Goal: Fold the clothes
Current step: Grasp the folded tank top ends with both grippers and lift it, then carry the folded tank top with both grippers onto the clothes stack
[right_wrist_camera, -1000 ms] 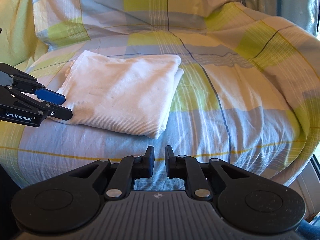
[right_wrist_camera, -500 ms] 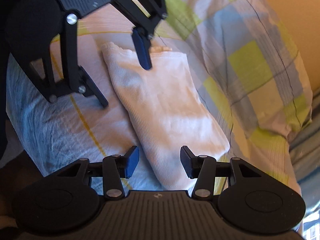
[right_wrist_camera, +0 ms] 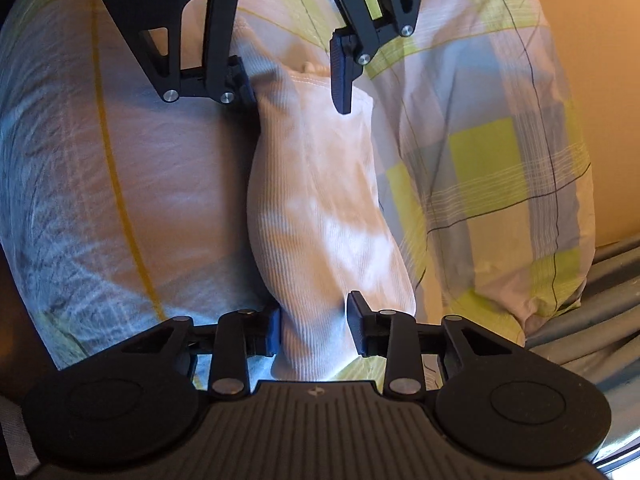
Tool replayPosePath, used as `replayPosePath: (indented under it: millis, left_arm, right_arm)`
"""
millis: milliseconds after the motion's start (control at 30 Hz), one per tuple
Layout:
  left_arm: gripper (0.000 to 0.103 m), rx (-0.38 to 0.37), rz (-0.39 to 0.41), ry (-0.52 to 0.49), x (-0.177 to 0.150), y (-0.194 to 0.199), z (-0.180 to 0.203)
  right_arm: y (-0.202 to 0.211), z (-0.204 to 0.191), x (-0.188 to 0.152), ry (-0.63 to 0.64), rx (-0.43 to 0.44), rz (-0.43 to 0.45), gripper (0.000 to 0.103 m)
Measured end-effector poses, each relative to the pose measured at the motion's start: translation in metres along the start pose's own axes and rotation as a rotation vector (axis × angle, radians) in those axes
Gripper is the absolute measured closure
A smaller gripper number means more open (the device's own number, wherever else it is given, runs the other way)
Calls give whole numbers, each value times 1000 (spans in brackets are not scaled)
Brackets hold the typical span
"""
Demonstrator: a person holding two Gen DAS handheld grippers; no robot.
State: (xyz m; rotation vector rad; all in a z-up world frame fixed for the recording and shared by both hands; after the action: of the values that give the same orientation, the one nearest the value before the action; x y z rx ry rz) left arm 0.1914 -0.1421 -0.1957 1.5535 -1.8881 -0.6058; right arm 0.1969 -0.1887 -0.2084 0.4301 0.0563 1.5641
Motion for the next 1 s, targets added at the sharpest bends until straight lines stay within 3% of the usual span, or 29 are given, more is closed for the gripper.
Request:
replayPosePath:
  millis: [33,67,100,267,467,600,800,1000]
  left_arm:
    - [76,-10,-13,6,-3,-1,0]
    - [89,-20,-25,12,-5,-2,0]
    - [92,-28,-33,15,-7,-1,-1]
    - [94,37,29,-3,1,32,-18]
    - [94,100,155,-28,45,99,-50]
    - [94,114,267,-68,88,143,-52]
    - [94,88,450,-181,167,203,-25]
    - [93,-43,711,-289,263,268,21]
  right_arm:
    - [-1,-1,0,-4,6,-6,78]
    - [-2,-2,0,-7,12,-11,86]
    - [-2,-2,0,-15,18,-17,89]
    - [13,24,0,-78,4,-17,93]
    - [59,90,-12,-151,-94,-49,93]
    - [107,127,-33,-195,-146,-108,93]
    - [202,157,-80,-232,-258,-240,93]
    - [318,167,-146,-289,-376,-472,93]
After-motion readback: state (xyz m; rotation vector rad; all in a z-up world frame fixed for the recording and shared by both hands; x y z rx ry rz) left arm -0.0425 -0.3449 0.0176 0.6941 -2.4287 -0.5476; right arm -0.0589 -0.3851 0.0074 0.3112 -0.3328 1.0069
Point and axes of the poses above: each gripper's, at about its wrist camera, not at the fingertips, and y roughly against the way its jaws point, z to its right, x to its top, the point moved 5 cm from there along -y, roughly the way its jaws point, and after that the axes turned 13 degrees about -x, right-handed, at the moved point
